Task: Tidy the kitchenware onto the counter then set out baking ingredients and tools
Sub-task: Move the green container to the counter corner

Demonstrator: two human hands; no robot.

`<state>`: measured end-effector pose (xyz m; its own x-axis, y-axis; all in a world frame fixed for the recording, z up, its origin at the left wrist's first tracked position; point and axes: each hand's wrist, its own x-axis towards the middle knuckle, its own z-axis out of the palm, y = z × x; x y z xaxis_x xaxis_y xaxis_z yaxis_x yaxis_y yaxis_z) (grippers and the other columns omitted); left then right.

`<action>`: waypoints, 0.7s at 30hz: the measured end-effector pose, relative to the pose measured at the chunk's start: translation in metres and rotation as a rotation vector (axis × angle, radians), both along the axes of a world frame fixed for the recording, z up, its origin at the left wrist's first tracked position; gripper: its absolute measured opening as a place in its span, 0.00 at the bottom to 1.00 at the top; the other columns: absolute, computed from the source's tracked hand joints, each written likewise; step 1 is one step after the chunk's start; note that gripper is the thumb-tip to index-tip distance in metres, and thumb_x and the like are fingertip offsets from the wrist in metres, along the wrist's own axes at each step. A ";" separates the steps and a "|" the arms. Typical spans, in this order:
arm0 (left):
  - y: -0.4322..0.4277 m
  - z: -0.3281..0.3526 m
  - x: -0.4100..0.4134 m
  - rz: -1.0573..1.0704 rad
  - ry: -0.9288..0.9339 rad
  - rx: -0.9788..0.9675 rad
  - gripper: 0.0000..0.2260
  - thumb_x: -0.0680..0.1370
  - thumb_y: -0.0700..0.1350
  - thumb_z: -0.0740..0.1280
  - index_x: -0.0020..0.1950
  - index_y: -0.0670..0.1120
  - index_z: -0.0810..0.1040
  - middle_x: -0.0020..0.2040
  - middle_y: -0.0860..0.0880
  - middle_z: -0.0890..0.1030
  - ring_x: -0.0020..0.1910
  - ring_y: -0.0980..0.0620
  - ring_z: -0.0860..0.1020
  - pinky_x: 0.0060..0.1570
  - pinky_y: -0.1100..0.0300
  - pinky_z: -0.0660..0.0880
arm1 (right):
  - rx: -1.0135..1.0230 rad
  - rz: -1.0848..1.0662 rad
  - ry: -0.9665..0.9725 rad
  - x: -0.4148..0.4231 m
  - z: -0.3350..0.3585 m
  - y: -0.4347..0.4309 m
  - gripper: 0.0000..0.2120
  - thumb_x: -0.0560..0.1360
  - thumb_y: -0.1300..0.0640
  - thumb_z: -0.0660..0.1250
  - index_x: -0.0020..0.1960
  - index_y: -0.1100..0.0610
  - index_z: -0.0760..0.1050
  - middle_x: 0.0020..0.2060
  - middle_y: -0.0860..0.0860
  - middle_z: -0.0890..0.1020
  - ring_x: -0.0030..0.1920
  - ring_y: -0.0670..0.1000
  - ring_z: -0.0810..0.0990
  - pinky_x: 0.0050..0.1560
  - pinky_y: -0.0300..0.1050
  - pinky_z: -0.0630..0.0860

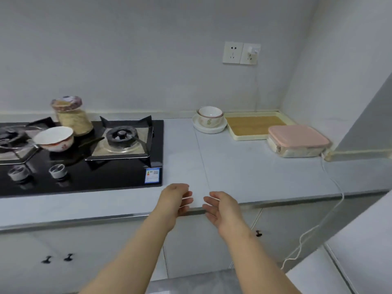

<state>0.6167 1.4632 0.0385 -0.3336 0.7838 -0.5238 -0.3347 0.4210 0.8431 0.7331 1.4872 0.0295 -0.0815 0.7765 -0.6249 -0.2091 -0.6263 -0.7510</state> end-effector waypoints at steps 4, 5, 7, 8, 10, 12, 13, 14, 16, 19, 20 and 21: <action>-0.060 0.004 -0.038 0.158 0.020 0.014 0.03 0.79 0.41 0.62 0.46 0.46 0.74 0.42 0.47 0.79 0.37 0.52 0.77 0.37 0.62 0.73 | 0.016 0.143 -0.028 -0.043 0.001 -0.046 0.06 0.78 0.60 0.57 0.48 0.59 0.72 0.39 0.53 0.79 0.37 0.51 0.76 0.38 0.42 0.71; -0.075 0.004 -0.048 0.189 0.024 0.018 0.03 0.79 0.42 0.62 0.47 0.46 0.74 0.42 0.47 0.79 0.38 0.52 0.77 0.37 0.62 0.73 | 0.017 0.186 -0.039 -0.055 0.001 -0.058 0.06 0.78 0.60 0.57 0.47 0.58 0.73 0.39 0.53 0.79 0.37 0.51 0.77 0.37 0.42 0.71; -0.114 0.004 -0.075 0.281 0.031 0.036 0.03 0.79 0.42 0.62 0.47 0.46 0.74 0.41 0.47 0.79 0.38 0.52 0.77 0.38 0.61 0.73 | 0.028 0.288 -0.054 -0.087 0.004 -0.089 0.06 0.77 0.60 0.58 0.45 0.58 0.73 0.39 0.53 0.80 0.37 0.51 0.77 0.37 0.41 0.71; -0.128 0.005 -0.084 0.313 0.034 0.038 0.03 0.79 0.42 0.62 0.47 0.46 0.74 0.41 0.48 0.79 0.38 0.52 0.77 0.38 0.61 0.73 | 0.035 0.321 -0.052 -0.100 0.005 -0.100 0.06 0.77 0.60 0.58 0.44 0.57 0.73 0.39 0.52 0.80 0.37 0.50 0.77 0.37 0.41 0.72; -0.177 0.009 -0.116 0.425 0.036 0.054 0.03 0.79 0.42 0.62 0.46 0.47 0.74 0.41 0.48 0.78 0.38 0.52 0.77 0.38 0.61 0.73 | 0.061 0.431 -0.049 -0.140 0.009 -0.137 0.07 0.77 0.60 0.58 0.43 0.57 0.73 0.38 0.52 0.79 0.36 0.50 0.77 0.37 0.41 0.71; -0.226 0.012 -0.148 0.520 0.040 0.075 0.04 0.79 0.41 0.61 0.46 0.47 0.74 0.41 0.48 0.78 0.38 0.52 0.77 0.38 0.61 0.73 | 0.085 0.526 -0.039 -0.178 0.013 -0.177 0.06 0.77 0.61 0.57 0.44 0.56 0.72 0.37 0.51 0.79 0.34 0.49 0.76 0.37 0.41 0.70; -0.257 0.012 -0.166 0.580 0.051 0.086 0.04 0.80 0.41 0.61 0.46 0.46 0.74 0.41 0.48 0.78 0.38 0.52 0.77 0.37 0.62 0.73 | 0.093 0.585 -0.028 -0.200 0.015 -0.203 0.06 0.77 0.61 0.57 0.45 0.57 0.72 0.36 0.51 0.78 0.34 0.49 0.75 0.37 0.41 0.70; -0.287 0.013 -0.183 0.634 0.065 0.085 0.04 0.80 0.41 0.60 0.47 0.46 0.74 0.41 0.48 0.78 0.37 0.52 0.77 0.36 0.62 0.72 | 0.097 0.638 -0.014 -0.221 0.014 -0.229 0.05 0.77 0.61 0.57 0.45 0.56 0.71 0.36 0.51 0.78 0.33 0.49 0.75 0.36 0.41 0.69; -0.351 0.013 -0.215 0.750 0.082 0.082 0.05 0.80 0.40 0.60 0.47 0.46 0.74 0.40 0.48 0.78 0.36 0.52 0.76 0.34 0.62 0.71 | 0.091 0.761 -0.005 -0.262 0.013 -0.288 0.05 0.77 0.60 0.58 0.45 0.56 0.71 0.35 0.51 0.77 0.32 0.49 0.74 0.34 0.40 0.68; -0.460 0.012 -0.257 0.923 0.128 0.075 0.06 0.79 0.38 0.59 0.45 0.46 0.73 0.37 0.47 0.76 0.32 0.52 0.74 0.33 0.62 0.68 | 0.038 0.948 0.038 -0.322 0.008 -0.388 0.05 0.76 0.61 0.59 0.43 0.56 0.71 0.31 0.51 0.77 0.26 0.48 0.75 0.28 0.37 0.67; -0.495 0.011 -0.269 0.976 0.138 0.066 0.07 0.79 0.37 0.59 0.44 0.46 0.73 0.37 0.47 0.76 0.32 0.53 0.74 0.33 0.62 0.68 | 0.024 1.000 0.054 -0.340 0.006 -0.421 0.05 0.76 0.61 0.60 0.42 0.56 0.71 0.29 0.50 0.77 0.23 0.46 0.75 0.25 0.34 0.66; -0.527 0.009 -0.279 1.031 0.145 0.058 0.07 0.79 0.37 0.59 0.44 0.46 0.73 0.36 0.47 0.77 0.32 0.53 0.74 0.32 0.62 0.68 | 0.025 1.044 0.057 -0.354 0.005 -0.451 0.05 0.76 0.61 0.60 0.41 0.55 0.71 0.27 0.49 0.77 0.21 0.45 0.74 0.24 0.33 0.66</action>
<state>0.3372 0.9365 0.0475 -0.9121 0.1056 -0.3961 -0.4031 -0.0546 0.9136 0.3787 1.0365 0.0349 -0.7482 0.3157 -0.5836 0.3916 -0.4999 -0.7725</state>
